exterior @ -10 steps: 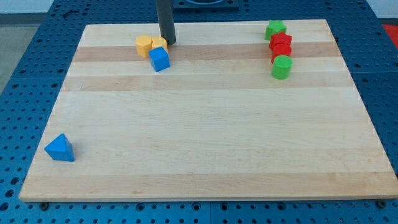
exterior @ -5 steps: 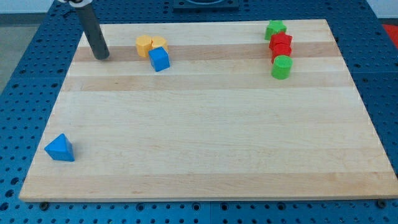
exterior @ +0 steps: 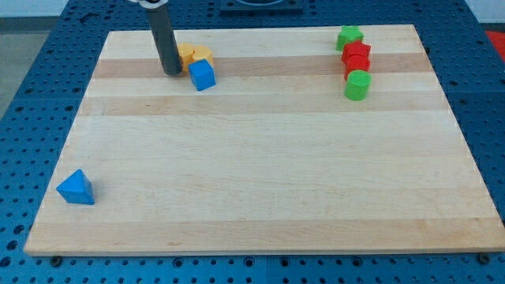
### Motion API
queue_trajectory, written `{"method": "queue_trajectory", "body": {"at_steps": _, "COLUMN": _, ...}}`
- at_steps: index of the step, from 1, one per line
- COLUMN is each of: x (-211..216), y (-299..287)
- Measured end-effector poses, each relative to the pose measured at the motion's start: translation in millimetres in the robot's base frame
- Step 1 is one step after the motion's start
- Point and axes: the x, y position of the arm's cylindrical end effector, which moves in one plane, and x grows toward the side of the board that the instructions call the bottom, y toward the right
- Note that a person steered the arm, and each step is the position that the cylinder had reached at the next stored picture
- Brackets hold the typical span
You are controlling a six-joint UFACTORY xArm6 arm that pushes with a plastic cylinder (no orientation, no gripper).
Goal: Slide the yellow hexagon to the right side
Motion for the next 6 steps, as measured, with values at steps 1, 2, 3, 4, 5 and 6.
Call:
{"method": "queue_trajectory", "body": {"at_steps": 1, "x": -4, "y": 0}}
{"method": "queue_trajectory", "body": {"at_steps": 2, "x": -10, "y": 1}}
{"method": "queue_trajectory", "body": {"at_steps": 3, "x": -20, "y": 1}}
{"method": "queue_trajectory", "body": {"at_steps": 4, "x": -28, "y": 0}}
{"method": "queue_trajectory", "body": {"at_steps": 5, "x": -32, "y": -13}}
{"method": "queue_trajectory", "body": {"at_steps": 6, "x": -47, "y": -24}}
